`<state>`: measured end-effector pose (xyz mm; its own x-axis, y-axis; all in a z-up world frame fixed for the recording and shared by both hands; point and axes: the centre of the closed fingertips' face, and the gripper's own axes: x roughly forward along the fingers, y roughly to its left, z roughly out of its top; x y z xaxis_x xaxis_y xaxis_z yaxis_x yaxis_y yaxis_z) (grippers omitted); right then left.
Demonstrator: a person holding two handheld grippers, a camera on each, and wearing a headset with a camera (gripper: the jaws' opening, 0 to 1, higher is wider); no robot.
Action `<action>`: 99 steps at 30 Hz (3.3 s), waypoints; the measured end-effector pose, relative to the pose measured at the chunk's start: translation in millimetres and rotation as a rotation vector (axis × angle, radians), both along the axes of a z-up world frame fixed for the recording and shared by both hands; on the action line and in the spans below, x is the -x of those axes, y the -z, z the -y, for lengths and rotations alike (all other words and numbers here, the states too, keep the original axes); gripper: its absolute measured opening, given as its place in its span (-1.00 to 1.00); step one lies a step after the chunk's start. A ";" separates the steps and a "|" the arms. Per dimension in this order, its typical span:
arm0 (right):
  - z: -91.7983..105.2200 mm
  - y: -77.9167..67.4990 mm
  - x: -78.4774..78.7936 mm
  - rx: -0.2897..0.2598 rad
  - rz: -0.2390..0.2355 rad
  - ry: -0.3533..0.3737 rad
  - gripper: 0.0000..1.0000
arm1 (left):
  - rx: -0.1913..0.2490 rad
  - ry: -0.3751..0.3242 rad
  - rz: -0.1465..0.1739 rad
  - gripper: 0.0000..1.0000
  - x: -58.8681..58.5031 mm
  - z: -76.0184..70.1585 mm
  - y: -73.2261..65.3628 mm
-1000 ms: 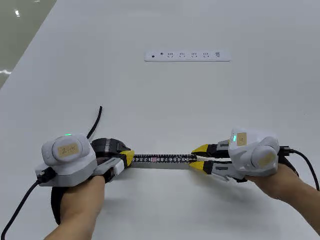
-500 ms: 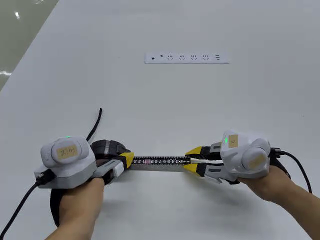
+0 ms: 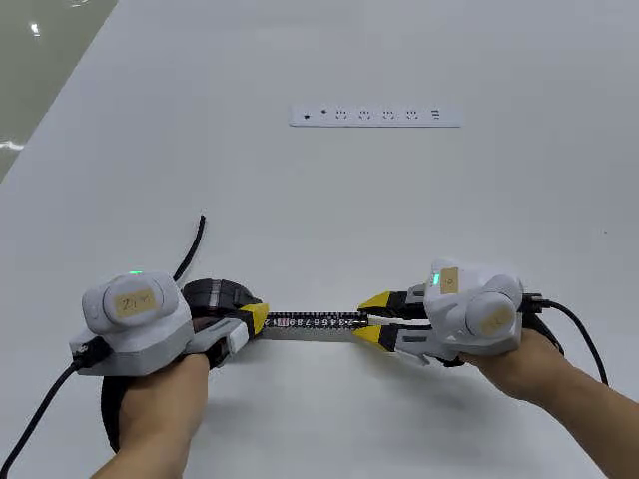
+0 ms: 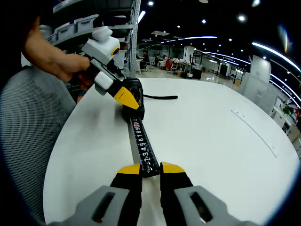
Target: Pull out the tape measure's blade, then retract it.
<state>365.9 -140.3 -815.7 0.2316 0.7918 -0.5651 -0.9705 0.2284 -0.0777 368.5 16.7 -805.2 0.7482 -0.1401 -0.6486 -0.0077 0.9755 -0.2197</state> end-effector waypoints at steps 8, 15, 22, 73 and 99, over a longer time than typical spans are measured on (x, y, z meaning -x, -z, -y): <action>-9.2 0.8 0.2 -0.005 -0.006 -0.005 -0.77 | 0.000 0.000 -0.001 0.22 0.5 -0.1 -0.5; -20.6 2.3 -0.2 -0.015 -0.015 -0.009 -0.77 | 0.001 0.000 -0.001 0.22 0.9 0.7 -1.0; -29.9 2.7 0.4 -0.020 -0.019 -0.012 -0.77 | 0.001 -0.001 -0.002 0.23 0.9 0.8 -0.9; -104.2 7.8 4.0 -0.026 -0.010 -0.095 -0.75 | 0.014 -0.001 -0.011 0.23 1.2 1.6 0.4; -107.8 10.0 4.4 0.068 0.025 -0.164 -0.71 | 0.002 -0.001 -0.008 0.26 0.5 1.4 1.3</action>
<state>361.5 -32.5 -825.7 0.1170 0.7803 -0.6144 -0.9918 0.0603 -0.1123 368.0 15.4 -806.4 0.7430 -0.1404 -0.6544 -0.0109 0.9751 -0.2215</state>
